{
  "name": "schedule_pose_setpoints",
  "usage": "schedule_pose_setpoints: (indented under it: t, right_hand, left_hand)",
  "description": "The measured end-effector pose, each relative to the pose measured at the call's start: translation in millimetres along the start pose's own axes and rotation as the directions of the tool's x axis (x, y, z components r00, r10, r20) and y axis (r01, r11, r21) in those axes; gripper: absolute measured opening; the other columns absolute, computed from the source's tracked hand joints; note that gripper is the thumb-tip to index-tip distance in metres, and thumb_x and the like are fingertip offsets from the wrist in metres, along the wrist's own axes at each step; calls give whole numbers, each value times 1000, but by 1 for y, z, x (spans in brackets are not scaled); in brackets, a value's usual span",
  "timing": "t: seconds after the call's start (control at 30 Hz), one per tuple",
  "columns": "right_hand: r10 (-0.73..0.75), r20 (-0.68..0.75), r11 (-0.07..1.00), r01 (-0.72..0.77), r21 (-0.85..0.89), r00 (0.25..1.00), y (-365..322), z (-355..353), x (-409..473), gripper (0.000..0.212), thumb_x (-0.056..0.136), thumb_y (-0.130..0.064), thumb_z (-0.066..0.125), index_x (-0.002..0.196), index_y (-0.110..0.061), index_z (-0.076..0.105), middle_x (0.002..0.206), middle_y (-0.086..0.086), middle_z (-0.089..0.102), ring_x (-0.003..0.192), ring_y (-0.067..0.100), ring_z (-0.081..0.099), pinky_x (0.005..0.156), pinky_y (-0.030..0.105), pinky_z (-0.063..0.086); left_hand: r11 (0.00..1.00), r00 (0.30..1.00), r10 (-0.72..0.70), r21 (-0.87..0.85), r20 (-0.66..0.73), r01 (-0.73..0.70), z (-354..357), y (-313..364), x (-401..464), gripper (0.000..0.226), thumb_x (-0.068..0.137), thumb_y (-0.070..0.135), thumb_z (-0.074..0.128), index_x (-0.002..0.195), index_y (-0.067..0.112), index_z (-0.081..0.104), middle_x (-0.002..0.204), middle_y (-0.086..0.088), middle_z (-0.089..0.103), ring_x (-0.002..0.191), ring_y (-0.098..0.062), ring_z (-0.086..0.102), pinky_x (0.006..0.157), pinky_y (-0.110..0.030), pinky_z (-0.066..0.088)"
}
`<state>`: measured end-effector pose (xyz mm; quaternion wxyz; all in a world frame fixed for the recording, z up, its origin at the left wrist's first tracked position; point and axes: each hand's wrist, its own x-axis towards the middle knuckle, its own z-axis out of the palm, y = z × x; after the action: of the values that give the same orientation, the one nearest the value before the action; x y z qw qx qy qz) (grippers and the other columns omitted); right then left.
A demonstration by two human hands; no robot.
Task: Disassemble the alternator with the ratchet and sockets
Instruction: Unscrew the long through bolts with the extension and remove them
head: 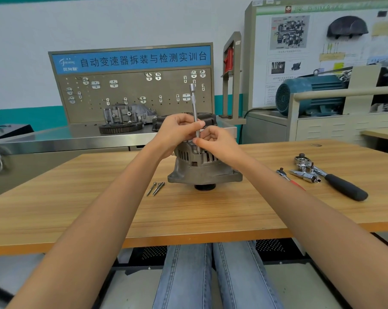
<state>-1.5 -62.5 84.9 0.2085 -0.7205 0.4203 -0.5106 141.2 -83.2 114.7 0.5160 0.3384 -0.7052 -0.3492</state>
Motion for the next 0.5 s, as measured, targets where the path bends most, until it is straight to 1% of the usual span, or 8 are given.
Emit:
schedule_pose_setpoints:
  t: [0.07, 0.13, 0.23, 0.33, 0.43, 0.5]
  right_hand:
    - [-5, 1, 1000, 5, 14, 1000, 0, 0, 0, 13, 85, -25, 68, 90, -18, 58, 77, -6, 57, 69, 3, 53, 58, 7, 45]
    - [-6, -2, 1000, 6, 18, 1000, 0, 0, -1, 15, 85, -26, 69, 90, -16, 58, 77, -6, 57, 69, 3, 53, 57, 6, 44]
    - [-5, -4, 1000, 5, 20, 1000, -1, 0, -1, 16, 84, -25, 69, 90, -15, 58, 78, -5, 57, 70, 4, 53, 57, 6, 44]
    - [-2, 5, 1000, 2, 21, 1000, -1, 0, -2, 16, 85, -25, 69, 93, -15, 59, 80, -6, 58, 72, 3, 54, 59, 6, 45]
    - [-2, 5, 1000, 1, 20, 1000, -2, -1, -3, 11, 86, -24, 67, 91, -17, 60, 80, -7, 59, 73, 2, 54, 59, 4, 43]
    - [-7, 11, 1000, 6, 23, 1000, -2, -2, -3, 8, 86, -23, 67, 88, -18, 60, 79, -7, 59, 72, 1, 54, 57, 2, 42]
  left_hand:
    - [1000, 1000, -2, 5, -17, 2, 1, 0, 1, 14, 83, 15, 74, 76, 12, 62, 73, -3, 64, 73, -18, 63, 69, -26, 56]
    - [1000, 1000, 4, 12, -20, -4, 2, 1, 1, 14, 83, 15, 74, 76, 14, 62, 70, 0, 65, 68, -13, 64, 63, -22, 54]
    - [1000, 1000, 9, -5, 1, -9, 1, 0, 0, 4, 86, 11, 69, 84, 13, 68, 73, 1, 69, 69, -10, 67, 68, -23, 56]
    - [999, 1000, 13, -34, 28, -12, -2, 0, -1, 6, 89, 9, 65, 85, 11, 70, 75, 0, 70, 72, -13, 69, 72, -26, 58]
    - [1000, 998, 24, 4, 50, -24, -2, 1, -1, 10, 89, 15, 66, 83, 11, 72, 89, 3, 72, 80, -12, 70, 72, -24, 56]
    - [1000, 998, 24, 0, 53, -24, -1, 1, -1, 8, 89, 17, 66, 89, 12, 72, 85, 5, 72, 81, -11, 70, 71, -22, 55]
